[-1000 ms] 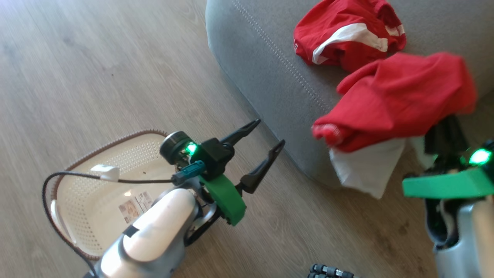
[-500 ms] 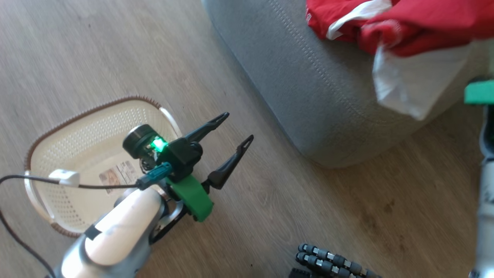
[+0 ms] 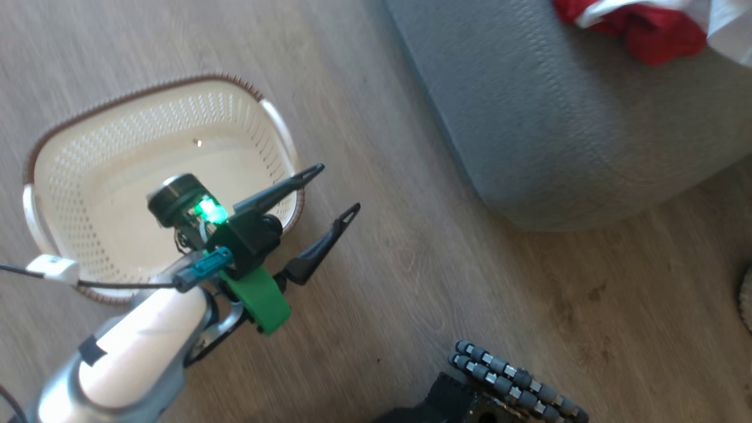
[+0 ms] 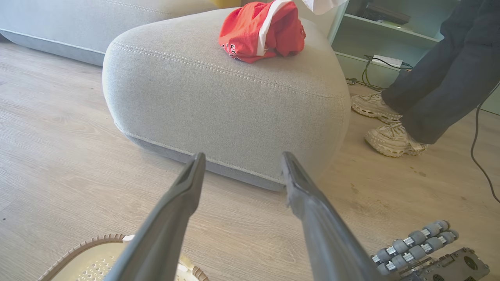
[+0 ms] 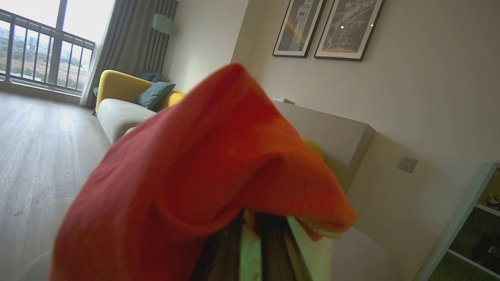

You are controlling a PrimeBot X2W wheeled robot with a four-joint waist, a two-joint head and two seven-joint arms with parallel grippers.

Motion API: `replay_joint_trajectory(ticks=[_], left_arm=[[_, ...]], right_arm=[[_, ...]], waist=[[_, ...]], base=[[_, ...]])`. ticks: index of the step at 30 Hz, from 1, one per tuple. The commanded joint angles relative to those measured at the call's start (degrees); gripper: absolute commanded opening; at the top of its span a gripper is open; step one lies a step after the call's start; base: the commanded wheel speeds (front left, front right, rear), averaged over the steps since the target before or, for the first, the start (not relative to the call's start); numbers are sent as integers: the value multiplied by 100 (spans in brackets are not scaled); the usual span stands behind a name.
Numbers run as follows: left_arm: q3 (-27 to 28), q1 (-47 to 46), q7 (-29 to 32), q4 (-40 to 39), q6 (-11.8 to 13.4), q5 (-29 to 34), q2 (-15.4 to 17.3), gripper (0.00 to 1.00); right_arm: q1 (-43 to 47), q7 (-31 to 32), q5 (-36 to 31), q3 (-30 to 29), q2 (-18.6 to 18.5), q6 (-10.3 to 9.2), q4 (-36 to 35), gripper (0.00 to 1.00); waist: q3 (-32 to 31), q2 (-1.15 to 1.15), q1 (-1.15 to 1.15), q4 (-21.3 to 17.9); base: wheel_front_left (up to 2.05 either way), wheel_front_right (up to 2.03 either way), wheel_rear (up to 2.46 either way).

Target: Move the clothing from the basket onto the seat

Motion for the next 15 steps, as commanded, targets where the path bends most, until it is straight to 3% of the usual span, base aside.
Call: replay_joint_trajectory(ticks=[1, 8, 15], left_arm=[[165, -183, 15, -231, -9, -10, 145, 100], [83, -313, 33, -501, -9, -17, 529, 100], [90, -344, -68, -584, -8, -49, 707, 100]], right_arm=[[-180, 45, -64, -27, -187, -2, -169, 0], [-832, 508, -490, -1130, -86, -2, -231, 0], [-940, 1000, -1029, -2199, 211, -2, -587, 0]], waist=[[258, 0, -1, 202], [815, 0, -1, 607], [1206, 0, -1, 963]], base=[[0, 0, 0], [0, 0, 0], [0, 0, 0]])
